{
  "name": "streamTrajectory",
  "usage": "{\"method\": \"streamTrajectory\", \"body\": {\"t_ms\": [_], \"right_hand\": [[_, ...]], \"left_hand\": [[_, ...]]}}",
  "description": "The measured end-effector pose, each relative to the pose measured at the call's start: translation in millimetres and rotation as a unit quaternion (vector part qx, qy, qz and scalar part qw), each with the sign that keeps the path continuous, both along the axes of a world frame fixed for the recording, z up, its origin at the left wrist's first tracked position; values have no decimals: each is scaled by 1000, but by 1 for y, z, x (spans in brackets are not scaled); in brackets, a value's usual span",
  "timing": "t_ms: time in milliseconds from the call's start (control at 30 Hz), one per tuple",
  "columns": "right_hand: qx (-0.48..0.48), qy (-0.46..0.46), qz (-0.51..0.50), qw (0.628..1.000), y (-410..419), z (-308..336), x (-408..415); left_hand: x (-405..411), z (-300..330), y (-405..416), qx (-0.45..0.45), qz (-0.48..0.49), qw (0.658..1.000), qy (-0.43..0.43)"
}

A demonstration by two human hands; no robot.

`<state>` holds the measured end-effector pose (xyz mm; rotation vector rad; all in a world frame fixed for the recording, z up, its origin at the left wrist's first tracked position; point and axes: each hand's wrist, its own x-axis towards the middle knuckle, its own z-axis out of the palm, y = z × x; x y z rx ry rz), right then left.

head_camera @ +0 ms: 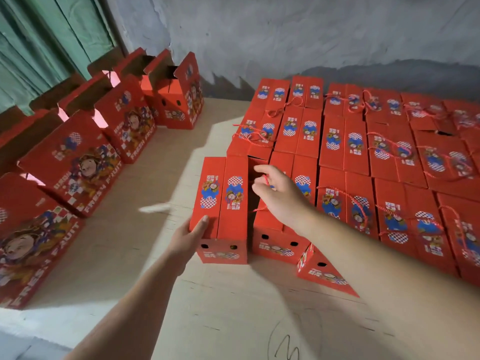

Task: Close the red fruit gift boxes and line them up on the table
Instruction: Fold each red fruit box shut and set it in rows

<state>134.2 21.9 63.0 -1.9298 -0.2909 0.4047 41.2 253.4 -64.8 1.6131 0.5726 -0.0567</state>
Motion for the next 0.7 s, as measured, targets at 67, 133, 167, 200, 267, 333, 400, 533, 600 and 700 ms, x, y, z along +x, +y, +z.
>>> {"method": "streamTrajectory", "body": {"t_ms": [67,133,167,200,267,333,400,533,600,700], "right_hand": [[-72,4,-36,997,-12,-20,10],[-210,-1,-51,976,-24,-42,18],[-289,-14,-27,957,-31,-53,21],[-352,-27,6,936,-37,-62,21],[-403,-74,41,911,-49,-78,22],[-413,-144,28,899,-58,-87,22],[-436,-198,13,878,-60,-93,19],[-456,-237,-8,858,-55,-98,16],[-445,-234,-15,864,-55,-98,17],[-423,-233,-22,875,-56,-98,17]], "left_hand": [[-8,-3,3,1,-21,1000,-8],[-14,-5,6,7,-41,999,-11],[-12,-3,7,6,-51,999,-8],[-8,-2,9,4,-57,998,-3],[6,4,12,9,-73,997,13],[22,6,12,18,-77,997,23],[34,3,11,23,-62,998,24],[48,-2,12,-7,-54,998,14],[57,-2,10,-13,-48,999,7],[75,0,4,-10,-28,1000,0]]}}
